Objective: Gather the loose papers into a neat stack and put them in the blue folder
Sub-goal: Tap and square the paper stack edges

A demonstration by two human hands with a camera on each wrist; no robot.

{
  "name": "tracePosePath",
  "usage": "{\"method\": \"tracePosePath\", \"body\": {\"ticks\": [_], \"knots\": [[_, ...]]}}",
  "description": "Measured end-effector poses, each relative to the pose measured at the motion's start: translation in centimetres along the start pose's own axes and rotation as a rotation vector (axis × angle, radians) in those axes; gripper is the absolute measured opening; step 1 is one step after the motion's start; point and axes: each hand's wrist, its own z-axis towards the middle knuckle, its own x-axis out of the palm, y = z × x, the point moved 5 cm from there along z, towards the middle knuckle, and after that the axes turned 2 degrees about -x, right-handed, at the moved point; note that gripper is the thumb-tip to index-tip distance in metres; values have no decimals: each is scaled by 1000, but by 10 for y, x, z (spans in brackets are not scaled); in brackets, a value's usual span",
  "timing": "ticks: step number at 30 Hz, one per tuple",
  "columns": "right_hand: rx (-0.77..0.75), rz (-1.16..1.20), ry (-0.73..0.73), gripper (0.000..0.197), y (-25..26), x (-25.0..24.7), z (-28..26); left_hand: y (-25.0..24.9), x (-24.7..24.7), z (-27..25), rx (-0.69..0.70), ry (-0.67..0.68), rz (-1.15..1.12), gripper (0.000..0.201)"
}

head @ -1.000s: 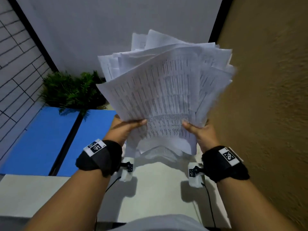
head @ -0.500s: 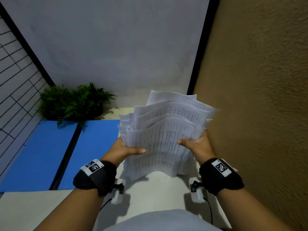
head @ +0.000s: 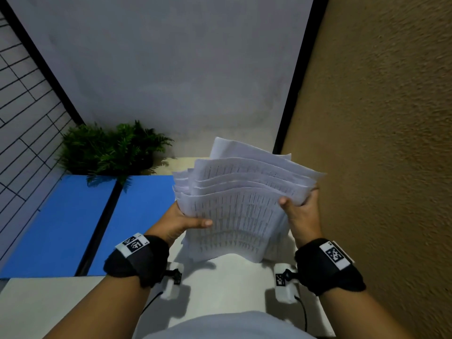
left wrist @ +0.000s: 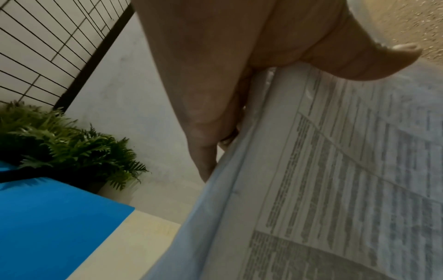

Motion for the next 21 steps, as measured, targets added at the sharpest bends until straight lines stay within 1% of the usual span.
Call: {"method": "tracePosePath", "body": {"ticks": [2,3,5,7,8,10,12,13,15,16,18,19,20,21], "knots": [[-46,-83,-79,98,9,-3,-2,-2,0,0,-2,17,17,87],[-68,-105,-79,95,13,-2,-2,-3,2,0,-4,26,30,78],[-134,-110,-62,75,25,7,-4,-5,7,-1,3,38,53,66],[-209,-149,-67,54,35,16,-5,-6,7,0,10,31,49,64],[-247,-173,-80,45,39,18,-5,-7,6,0,16,20,38,65],[-275,-188,-131,29,40,17,-3,-8,2,1,29,3,27,72],[-328,-272,-192,23,42,14,0,-8,1,1,35,7,24,82],[-381,-350,-193,23,47,16,0,-8,1,2,36,6,20,84],[-500,-467,-132,21,57,25,-3,-8,2,2,34,3,15,91],[-517,-492,-110,17,58,28,-3,-8,2,3,35,-3,13,93],[-473,-501,-140,8,56,27,2,-9,1,4,38,-9,6,94],[-443,-492,-161,7,55,24,5,-9,1,4,32,-1,4,95],[-444,-497,-153,8,55,24,6,-9,2,3,25,12,5,96],[-463,-516,-107,10,57,26,6,-9,2,3,17,21,5,97]]}}
